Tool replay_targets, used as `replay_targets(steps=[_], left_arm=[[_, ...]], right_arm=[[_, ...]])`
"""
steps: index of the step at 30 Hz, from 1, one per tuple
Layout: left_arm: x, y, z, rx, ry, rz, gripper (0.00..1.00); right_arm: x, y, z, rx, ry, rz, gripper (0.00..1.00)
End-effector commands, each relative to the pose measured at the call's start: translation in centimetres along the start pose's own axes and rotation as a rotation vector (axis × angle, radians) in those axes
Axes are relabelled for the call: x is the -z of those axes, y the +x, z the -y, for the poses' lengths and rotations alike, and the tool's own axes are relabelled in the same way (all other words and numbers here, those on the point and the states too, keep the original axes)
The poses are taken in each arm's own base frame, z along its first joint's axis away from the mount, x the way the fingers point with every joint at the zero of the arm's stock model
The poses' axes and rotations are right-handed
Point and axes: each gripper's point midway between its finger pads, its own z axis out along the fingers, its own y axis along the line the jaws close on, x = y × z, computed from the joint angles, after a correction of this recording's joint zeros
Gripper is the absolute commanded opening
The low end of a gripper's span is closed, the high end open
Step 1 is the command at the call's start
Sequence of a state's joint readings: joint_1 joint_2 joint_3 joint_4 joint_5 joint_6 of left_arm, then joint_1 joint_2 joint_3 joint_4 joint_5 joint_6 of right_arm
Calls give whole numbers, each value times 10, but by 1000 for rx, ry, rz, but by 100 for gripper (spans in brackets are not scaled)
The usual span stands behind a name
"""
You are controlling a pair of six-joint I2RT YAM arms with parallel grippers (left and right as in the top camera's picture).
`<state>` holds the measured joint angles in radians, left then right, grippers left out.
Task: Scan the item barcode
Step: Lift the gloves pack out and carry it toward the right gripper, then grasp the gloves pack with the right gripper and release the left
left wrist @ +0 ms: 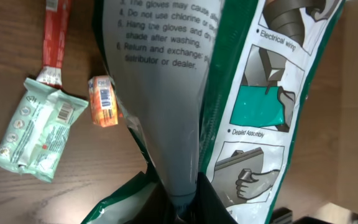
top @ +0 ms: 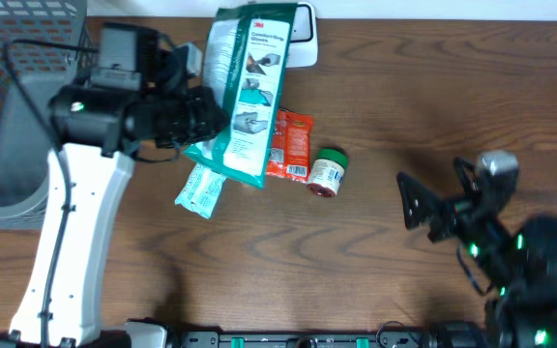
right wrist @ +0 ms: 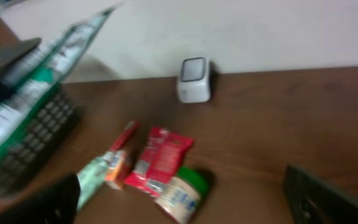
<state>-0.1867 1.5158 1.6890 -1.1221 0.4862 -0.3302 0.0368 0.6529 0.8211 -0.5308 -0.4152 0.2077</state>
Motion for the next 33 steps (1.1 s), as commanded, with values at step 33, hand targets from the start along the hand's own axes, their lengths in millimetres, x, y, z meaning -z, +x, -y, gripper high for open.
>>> replay_targets(steps=[33], left_arm=[[-58,46,85,-122,95,-130,7]], right_arm=[[-136,8,-92,-155,-650,-365,68]])
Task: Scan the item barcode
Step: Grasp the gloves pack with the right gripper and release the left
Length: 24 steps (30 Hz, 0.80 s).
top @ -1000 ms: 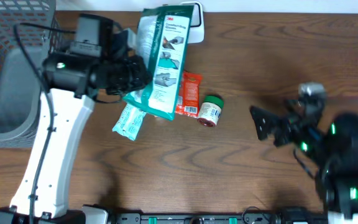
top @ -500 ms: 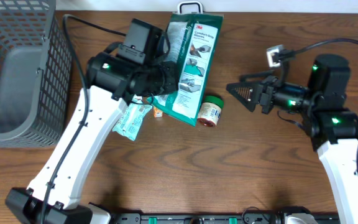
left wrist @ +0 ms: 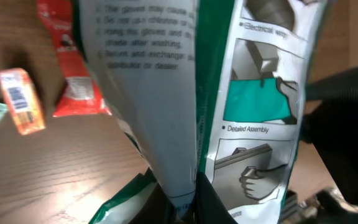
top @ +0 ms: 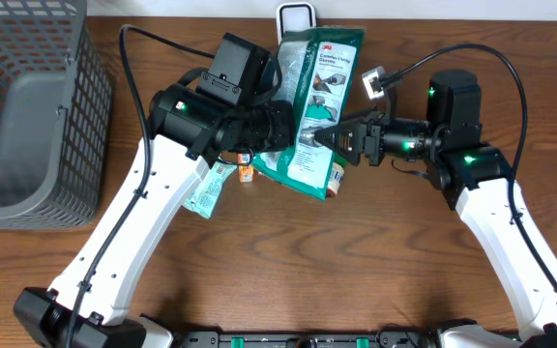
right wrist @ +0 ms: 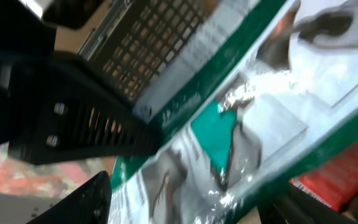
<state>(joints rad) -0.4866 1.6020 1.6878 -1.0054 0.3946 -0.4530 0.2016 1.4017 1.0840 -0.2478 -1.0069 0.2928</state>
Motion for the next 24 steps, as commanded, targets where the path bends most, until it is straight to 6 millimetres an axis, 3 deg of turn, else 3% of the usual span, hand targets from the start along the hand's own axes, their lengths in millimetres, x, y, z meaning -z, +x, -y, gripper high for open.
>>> replay_targets(steps=[1,4,6,10,12,14,16,18,20,22,23,24], left_arm=[[1,7,14,0,71,-36,7],[1,7,14,-1,71,-36,7],[1,6,14,-20,73,-32,7],[2,3,16,-55,81,-18,7],[2,1,17,-71,86,-8,7],[2,-1,18,-80,89,0,7],[2,-3,19,-89,94,9,7],[2,-7,19,-117,85,30,9],[2,-13,13,-127,50,57,23],[2,-18,4,-126,-6,86,54],[3,-22,-2,-133,-42,105,65],[4,-27,-9,-146,-87,127,70]], right_arm=[[-4,-10,-4,15,12,21,67],[-5,-13,1,21,44,36,72],[-4,-13,7,5,76,41,84],[-4,-14,11,-46,97,50,82],[-4,-14,11,-80,95,51,72],[-4,-14,11,-82,96,51,54],[-4,-15,11,-73,97,55,34],[-4,-16,13,-71,110,62,7],[-3,-17,14,-63,114,65,1],[-1,-17,16,-53,118,66,1],[1,-17,18,-48,121,65,1],[3,-16,19,-39,121,62,1]])
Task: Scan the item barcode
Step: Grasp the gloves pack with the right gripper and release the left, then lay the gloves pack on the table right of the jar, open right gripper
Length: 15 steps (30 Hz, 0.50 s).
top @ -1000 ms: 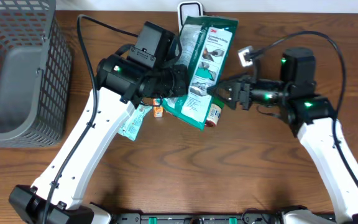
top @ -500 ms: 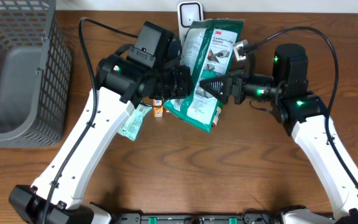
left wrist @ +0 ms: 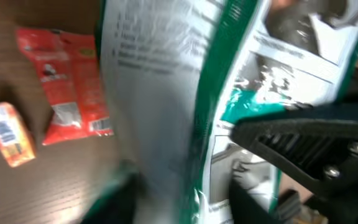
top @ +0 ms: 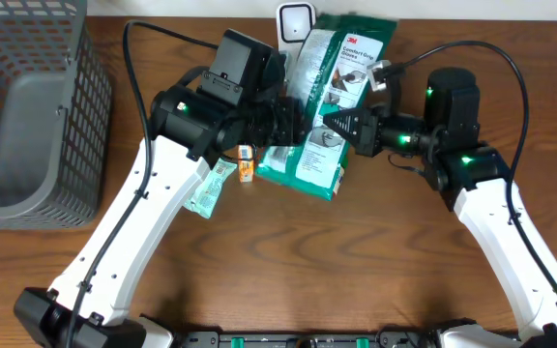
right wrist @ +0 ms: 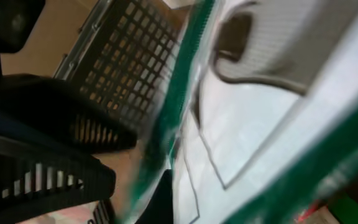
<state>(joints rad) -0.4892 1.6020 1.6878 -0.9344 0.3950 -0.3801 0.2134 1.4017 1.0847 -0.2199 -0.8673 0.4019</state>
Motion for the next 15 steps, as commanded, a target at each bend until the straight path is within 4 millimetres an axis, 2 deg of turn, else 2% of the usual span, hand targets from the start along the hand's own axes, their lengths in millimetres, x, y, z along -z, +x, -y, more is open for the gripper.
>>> replay_targets(steps=[1,6,15], left_arm=[[5,-15,-27,-63,-165,81,72],[16,-28,-60,-67,-340,149,73],[30,-32,-95,-3,-416,149,73]], right_arm=[[6,-6,2,44,0,7,1],[30,-3,37,-37,84,4,1],[102,14,117,-184,279,23,1]])
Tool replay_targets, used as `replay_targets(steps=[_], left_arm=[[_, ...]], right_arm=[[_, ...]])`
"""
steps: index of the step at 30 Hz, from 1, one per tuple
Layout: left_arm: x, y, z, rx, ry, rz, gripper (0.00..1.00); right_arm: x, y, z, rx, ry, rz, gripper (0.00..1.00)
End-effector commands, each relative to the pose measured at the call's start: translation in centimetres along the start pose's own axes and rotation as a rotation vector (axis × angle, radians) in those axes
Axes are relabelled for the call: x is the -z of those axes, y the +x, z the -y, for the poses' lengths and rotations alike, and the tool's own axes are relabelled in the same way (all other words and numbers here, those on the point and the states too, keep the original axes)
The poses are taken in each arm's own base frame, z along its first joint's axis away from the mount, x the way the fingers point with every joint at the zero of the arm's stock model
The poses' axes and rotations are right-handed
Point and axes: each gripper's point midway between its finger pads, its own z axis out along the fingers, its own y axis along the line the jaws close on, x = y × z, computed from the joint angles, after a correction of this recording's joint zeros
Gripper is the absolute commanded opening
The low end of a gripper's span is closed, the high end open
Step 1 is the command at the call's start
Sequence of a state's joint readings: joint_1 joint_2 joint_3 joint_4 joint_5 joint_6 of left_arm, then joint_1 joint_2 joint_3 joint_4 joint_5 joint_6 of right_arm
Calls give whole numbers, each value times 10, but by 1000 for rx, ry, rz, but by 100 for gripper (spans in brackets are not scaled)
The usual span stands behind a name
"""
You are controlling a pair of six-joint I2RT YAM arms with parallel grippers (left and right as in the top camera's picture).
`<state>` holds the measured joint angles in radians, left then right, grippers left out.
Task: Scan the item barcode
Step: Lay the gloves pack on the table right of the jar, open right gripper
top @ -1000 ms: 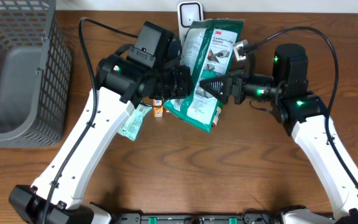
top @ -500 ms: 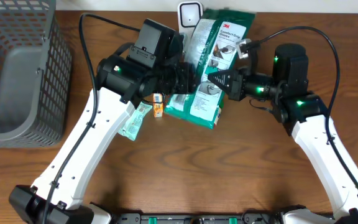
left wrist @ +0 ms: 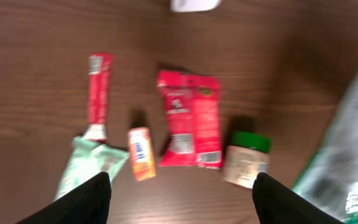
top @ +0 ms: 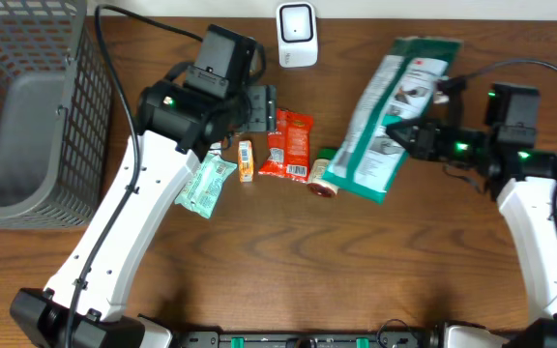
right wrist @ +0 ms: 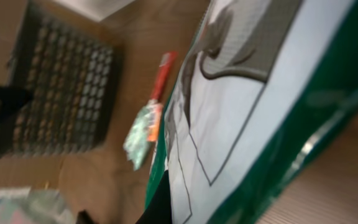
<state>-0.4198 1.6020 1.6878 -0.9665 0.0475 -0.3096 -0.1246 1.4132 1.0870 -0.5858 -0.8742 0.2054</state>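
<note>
The green and white glove package (top: 387, 118) hangs tilted over the table's right half, with my right gripper (top: 412, 136) shut on its right edge. In the right wrist view the package (right wrist: 260, 93) fills the frame, and one dark finger (right wrist: 160, 200) shows against it. Its barcode does not show in any view. The white scanner (top: 296, 21) stands at the back edge, to the left of the package. My left gripper (top: 260, 106) is open near the scanner, holding nothing; its two fingers (left wrist: 82, 199) stand wide apart above the small items.
On the table lie a red snack packet (top: 289, 145), a small orange box (top: 246, 160), a mint green pack (top: 206, 184) and a green-lidded jar (top: 326, 177) partly under the package. A red stick (left wrist: 97, 87) lies further left. A grey wire basket (top: 27, 106) fills the left side.
My left gripper has let go of the package and now stands open to the left. My right gripper holds the package alone and has moved it right, away from the scanner.
At first my left gripper alone held the package up beside the scanner, with the right arm low at the right. Then the open right gripper was at the package, then shut on it. Now only the right gripper holds it.
</note>
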Motion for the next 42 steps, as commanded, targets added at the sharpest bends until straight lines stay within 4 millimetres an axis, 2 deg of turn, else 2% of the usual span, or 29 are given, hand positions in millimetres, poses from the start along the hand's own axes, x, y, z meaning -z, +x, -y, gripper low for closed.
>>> replay_targets(steps=[1,4,7,13,19,26,31,33,35,38,42], left_arm=[[3,-4,-22,14,-61,9,73],[3,-4,-37,42,-86,-4,73],[5,-2,-53,73,-113,-21,73],[7,-2,-78,122,-152,-32,73],[8,-4,-87,143,-164,-29,73],[8,-4,-87,139,-165,-29,73],[7,-6,-87,135,-163,-23,73],[7,-7,-87,135,-162,-19,73],[7,-7,-87,135,-162,-19,73],[7,-7,-87,135,-161,-18,73],[7,-10,-86,114,-157,-7,73]], right_arm=[[16,-7,29,33,36,20,1],[20,1,58,-23,85,-7,1],[10,22,101,-81,193,-102,1],[-21,61,144,-92,193,-272,1],[-43,73,173,-21,172,-315,1],[-56,73,194,68,218,-327,1],[-59,62,197,86,244,-305,9],[-60,52,194,80,250,-287,19],[-62,41,190,76,253,-271,21],[-66,30,182,106,264,-275,33],[-69,18,173,153,312,-301,65]])
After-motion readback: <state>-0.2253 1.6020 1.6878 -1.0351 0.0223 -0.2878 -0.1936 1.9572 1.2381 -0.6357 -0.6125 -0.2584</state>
